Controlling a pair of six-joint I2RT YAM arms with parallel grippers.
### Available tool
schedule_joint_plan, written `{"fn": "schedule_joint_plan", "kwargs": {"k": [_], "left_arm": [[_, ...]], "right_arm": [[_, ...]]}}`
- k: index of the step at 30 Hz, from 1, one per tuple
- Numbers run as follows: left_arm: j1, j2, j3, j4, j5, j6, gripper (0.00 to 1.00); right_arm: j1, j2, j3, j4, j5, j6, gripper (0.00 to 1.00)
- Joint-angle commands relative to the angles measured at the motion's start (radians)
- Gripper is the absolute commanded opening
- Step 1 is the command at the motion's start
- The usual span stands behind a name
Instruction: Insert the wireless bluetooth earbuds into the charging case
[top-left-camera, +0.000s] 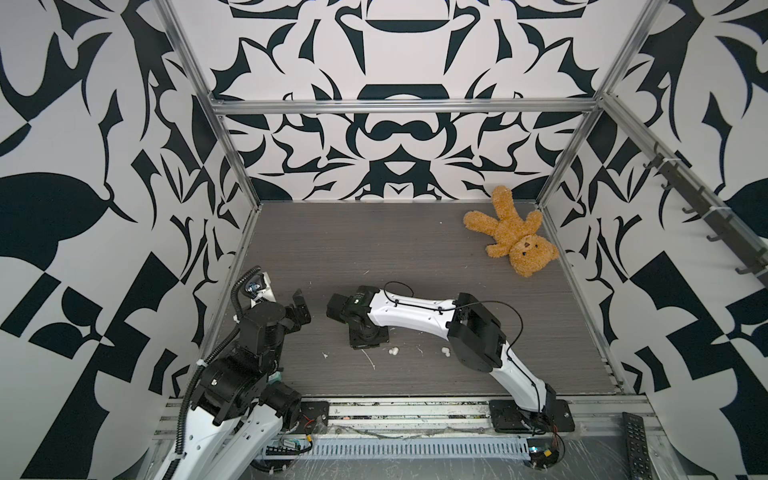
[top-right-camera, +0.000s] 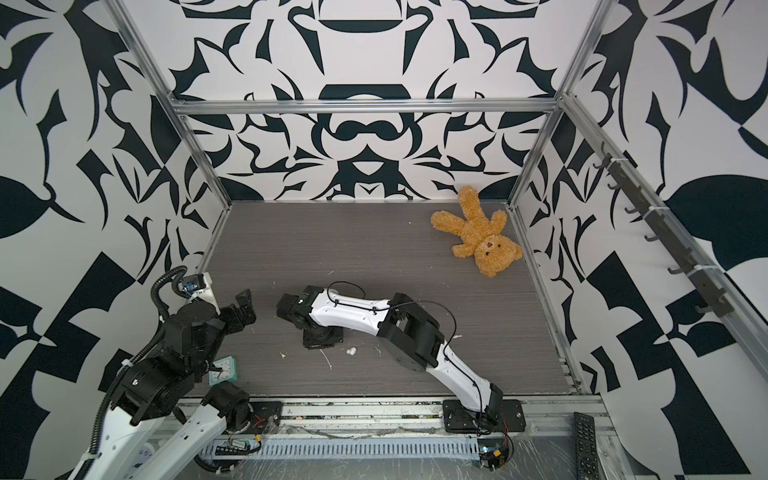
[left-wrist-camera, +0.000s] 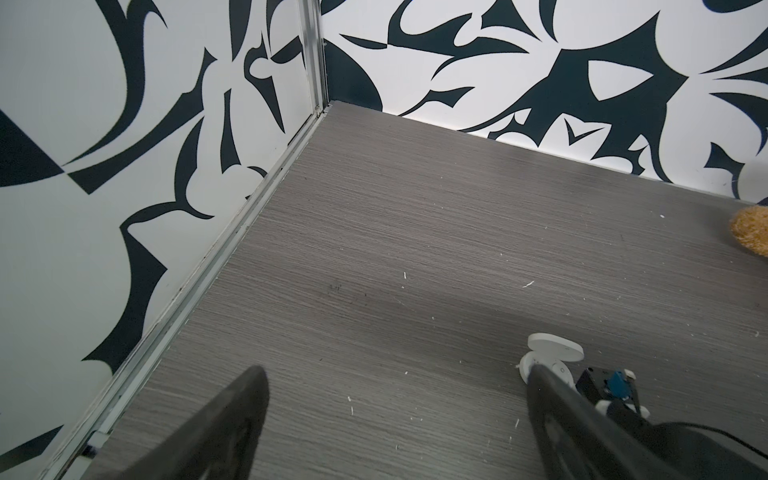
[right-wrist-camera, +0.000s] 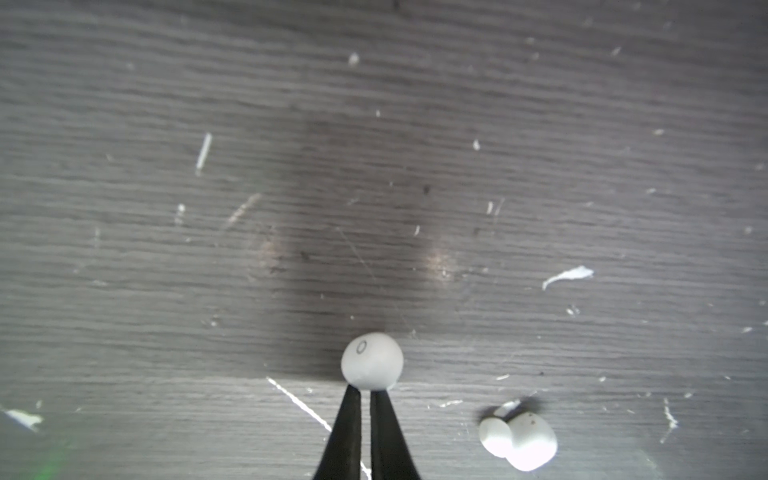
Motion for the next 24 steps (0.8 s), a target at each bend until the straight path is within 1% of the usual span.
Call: {"fn": "schedule_joint_plan", "kwargs": {"k": [1, 7, 24], "left_arm": [[0.003, 0.004, -0.012, 0.005, 0.001, -0.003, 0.99], [0.003, 0.004, -0.011, 0.005, 0.001, -0.003, 0.99], [0.003, 0.003, -0.010, 0.004, 0.004, -0.004, 0.99]], "right_arm": [[-0.007, 0.008, 0.035, -0.056, 0.041, -0.016, 0.11], [-0.008, -0.013, 0.043, -0.067, 0.069, -0.020, 0.15], [-0.038, -0.008, 0.050, -0.060, 0.055, -0.039, 0.21]]}}
